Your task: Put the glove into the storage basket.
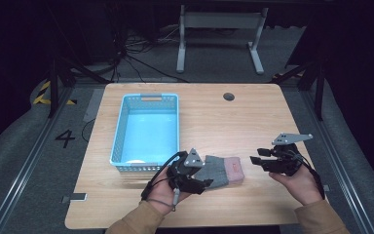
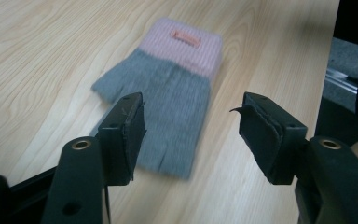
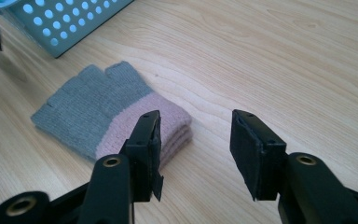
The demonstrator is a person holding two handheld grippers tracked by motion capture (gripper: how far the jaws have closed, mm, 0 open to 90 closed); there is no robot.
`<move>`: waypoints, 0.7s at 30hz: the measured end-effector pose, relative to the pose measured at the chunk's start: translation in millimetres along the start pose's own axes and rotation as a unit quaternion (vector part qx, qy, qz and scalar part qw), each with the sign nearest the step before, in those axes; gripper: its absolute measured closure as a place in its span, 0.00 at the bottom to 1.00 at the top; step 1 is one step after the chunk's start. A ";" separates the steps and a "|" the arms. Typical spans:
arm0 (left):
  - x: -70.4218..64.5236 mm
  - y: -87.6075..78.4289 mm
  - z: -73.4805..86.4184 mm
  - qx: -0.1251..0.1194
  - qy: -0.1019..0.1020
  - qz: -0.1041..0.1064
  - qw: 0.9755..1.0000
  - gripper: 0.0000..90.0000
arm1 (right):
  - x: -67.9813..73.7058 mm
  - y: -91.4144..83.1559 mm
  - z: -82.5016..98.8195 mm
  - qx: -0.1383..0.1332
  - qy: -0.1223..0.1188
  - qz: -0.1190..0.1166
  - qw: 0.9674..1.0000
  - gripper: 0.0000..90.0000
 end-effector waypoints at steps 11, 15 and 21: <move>19.9 53.1 -9.1 0.037 -0.007 -0.009 0.999 0.38 | -20.3 -7.6 9.0 -0.004 0.037 -0.001 0.999 0.59; 21.0 64.0 -7.7 0.060 0.001 -0.026 0.998 0.36 | -21.7 -7.4 9.4 -0.005 0.043 -0.004 0.999 0.59; 26.7 81.4 -5.0 0.084 0.003 -0.032 0.996 0.32 | -20.1 -8.0 8.5 -0.007 0.042 -0.007 0.999 0.58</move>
Point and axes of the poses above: each handheld gripper's, and its own axes: y roughly forward along the jaws, z roughly out of its underside, x roughly to its left, the point moved 5 cm from there along y, roughly forward along the jaws, and after that the axes turned 7 degrees about z, right-handed, at the moved point
